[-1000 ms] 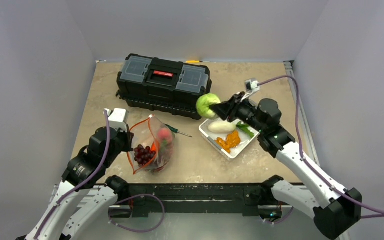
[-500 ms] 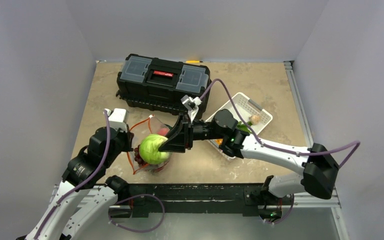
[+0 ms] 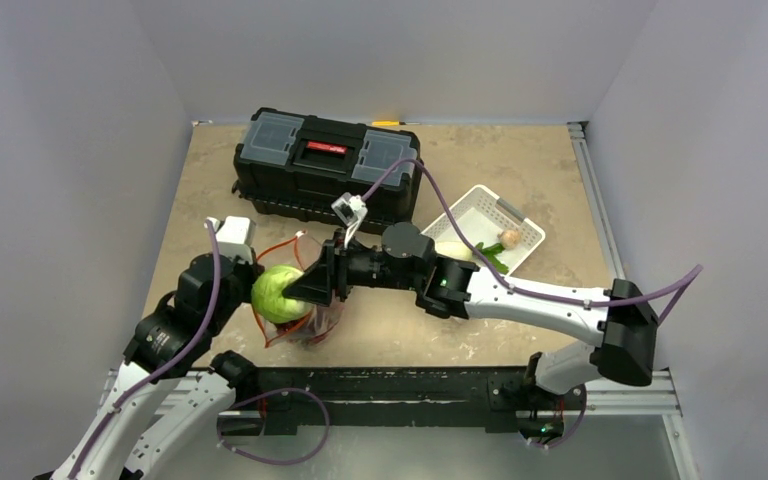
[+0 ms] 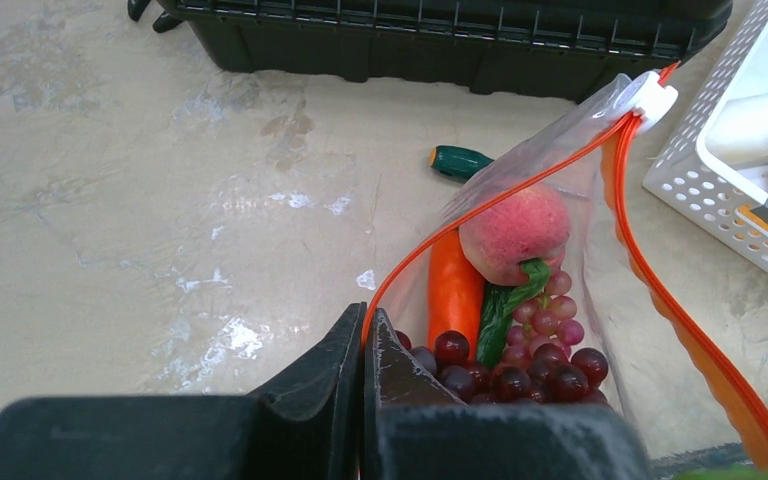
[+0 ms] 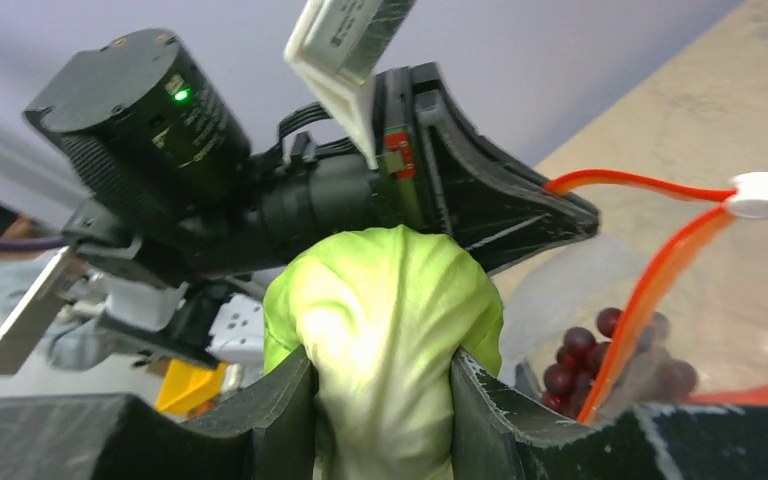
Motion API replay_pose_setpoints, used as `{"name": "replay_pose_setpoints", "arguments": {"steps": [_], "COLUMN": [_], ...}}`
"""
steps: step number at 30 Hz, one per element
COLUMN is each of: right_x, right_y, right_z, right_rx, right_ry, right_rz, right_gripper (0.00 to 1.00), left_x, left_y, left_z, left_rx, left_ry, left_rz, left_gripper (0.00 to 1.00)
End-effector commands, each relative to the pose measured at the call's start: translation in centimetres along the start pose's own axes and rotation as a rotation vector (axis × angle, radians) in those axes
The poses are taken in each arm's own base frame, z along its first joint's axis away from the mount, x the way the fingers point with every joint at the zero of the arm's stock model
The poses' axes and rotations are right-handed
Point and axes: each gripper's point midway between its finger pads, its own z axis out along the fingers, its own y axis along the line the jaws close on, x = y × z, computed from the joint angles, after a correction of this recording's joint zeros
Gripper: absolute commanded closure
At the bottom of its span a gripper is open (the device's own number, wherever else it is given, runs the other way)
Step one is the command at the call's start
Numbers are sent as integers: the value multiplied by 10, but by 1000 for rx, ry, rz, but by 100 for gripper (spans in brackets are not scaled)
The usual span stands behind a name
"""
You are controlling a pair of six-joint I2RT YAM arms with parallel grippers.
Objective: Place the food in the zip-top bag and seal the zipper
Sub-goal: Place the fake vegetable in the zipper food storage bag.
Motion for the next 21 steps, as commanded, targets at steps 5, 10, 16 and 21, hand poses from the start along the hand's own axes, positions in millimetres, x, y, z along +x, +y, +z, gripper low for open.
{"name": "replay_pose_setpoints", "arguments": {"steps": [5, 10, 16, 21], "right_x": [-18, -13, -17, -15], "right_y": [-57, -62, -72, -62], "right_z": [-6, -3, -11, -4], "right_rx": [467, 555, 684, 731], "right_ry": [-64, -44, -55, -59], "right_rz": [-120, -176, -238, -310], "right_gripper": [100, 100, 100, 99], "left_x": [-15, -15, -15, -15], "left_y": [-6, -6, -6, -6], "left_z": [-4, -4, -4, -3], "left_rx": [36, 36, 34, 37], "left_ry": [-55, -56, -58, -54], "left_rz": [-3, -3, -3, -2], "left_gripper": [100, 100, 100, 100]}}
